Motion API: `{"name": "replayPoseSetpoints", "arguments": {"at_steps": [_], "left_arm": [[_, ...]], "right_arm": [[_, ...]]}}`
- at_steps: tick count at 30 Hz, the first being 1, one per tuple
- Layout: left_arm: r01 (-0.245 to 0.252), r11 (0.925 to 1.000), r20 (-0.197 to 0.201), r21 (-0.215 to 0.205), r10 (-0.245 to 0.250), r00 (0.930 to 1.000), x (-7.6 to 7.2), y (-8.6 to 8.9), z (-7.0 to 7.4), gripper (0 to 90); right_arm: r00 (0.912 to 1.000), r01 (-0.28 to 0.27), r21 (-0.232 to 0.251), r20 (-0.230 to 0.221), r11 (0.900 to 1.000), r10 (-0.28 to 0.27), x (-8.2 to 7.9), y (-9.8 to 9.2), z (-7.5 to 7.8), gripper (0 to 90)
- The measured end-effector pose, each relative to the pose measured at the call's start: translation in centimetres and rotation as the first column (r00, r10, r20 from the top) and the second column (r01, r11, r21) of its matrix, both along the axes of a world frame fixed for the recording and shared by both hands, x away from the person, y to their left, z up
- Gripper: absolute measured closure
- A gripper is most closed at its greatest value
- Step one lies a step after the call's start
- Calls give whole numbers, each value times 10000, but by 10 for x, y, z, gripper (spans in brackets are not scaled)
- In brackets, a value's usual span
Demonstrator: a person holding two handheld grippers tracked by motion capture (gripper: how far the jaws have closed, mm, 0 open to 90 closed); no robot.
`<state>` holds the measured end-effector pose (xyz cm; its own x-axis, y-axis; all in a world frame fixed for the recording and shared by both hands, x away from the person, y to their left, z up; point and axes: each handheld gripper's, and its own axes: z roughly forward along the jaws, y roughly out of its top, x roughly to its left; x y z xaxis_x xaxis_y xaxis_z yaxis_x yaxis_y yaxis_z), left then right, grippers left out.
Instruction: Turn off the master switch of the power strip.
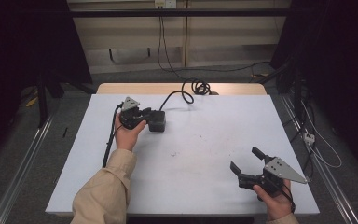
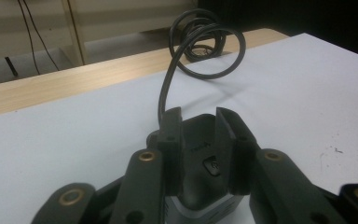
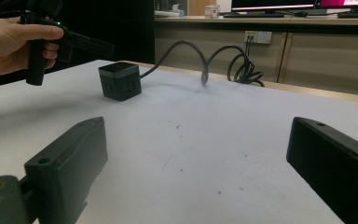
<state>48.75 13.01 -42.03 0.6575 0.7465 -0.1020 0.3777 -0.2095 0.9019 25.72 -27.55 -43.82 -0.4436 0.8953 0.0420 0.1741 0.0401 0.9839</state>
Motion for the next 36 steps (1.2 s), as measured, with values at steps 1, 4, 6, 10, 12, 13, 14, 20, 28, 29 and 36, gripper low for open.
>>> {"name": "replayPoseSetpoints", "arguments": {"at_steps": [1, 4, 6, 10, 12, 13, 14, 20, 28, 29, 36], "left_arm": [[41, 10000, 14, 20, -41, 10000, 0, 0, 0, 737], [68, 10000, -23, -50, -69, 10000, 0, -2, -1, 773], [114, 9999, -48, 31, -114, 9999, 0, -2, -1, 786], [212, 9998, -122, 38, -211, 9997, 0, -2, -2, 822], [219, 9998, -143, -17, -219, 9997, 0, -3, -2, 832], [242, 9997, -182, -60, -243, 9995, 0, -3, -2, 847], [294, 9996, -201, 0, -294, 9994, 0, -3, -2, 862], [470, 9987, -396, 184, -463, 9981, 0, -3, -3, 900], [488, 9983, -516, 327, -471, 9976, 0, -5, -4, 900], [543, 9977, -555, 401, -520, 9971, 0, -5, -4, 900], [545, 9976, -553, 422, -521, 9971, 0, -6, -5, 900]], "right_arm": [[10000, 4, -2, 4, 10000, -4, 0, 0, 0, 45], [10000, 24, 6, 9, 10000, -24, 0, 0, 0, 45], [10000, 25, -7, -3, 10000, -25, 0, 0, 0, 46], [10000, -4, -35, 18, 10000, 4, 0, -1, 0, 46], [10000, -11, -38, 19, 10000, 11, 0, -1, 0, 49], [10000, -11, -35, 16, 10000, 11, 0, -1, 0, 49], [10000, 1, -39, 24, 10000, -1, 0, -1, 0, 49], [10000, 1, -15, 5, 10000, -1, 0, 0, 0, 49], [10000, 4, -37, 5, 10000, -4, 0, -1, 0, 49], [10000, -1, -63, 16, 10000, 1, 0, -1, 0, 49], [10000, -12, -70, 17, 10000, 12, 0, -1, 0, 49]]}}
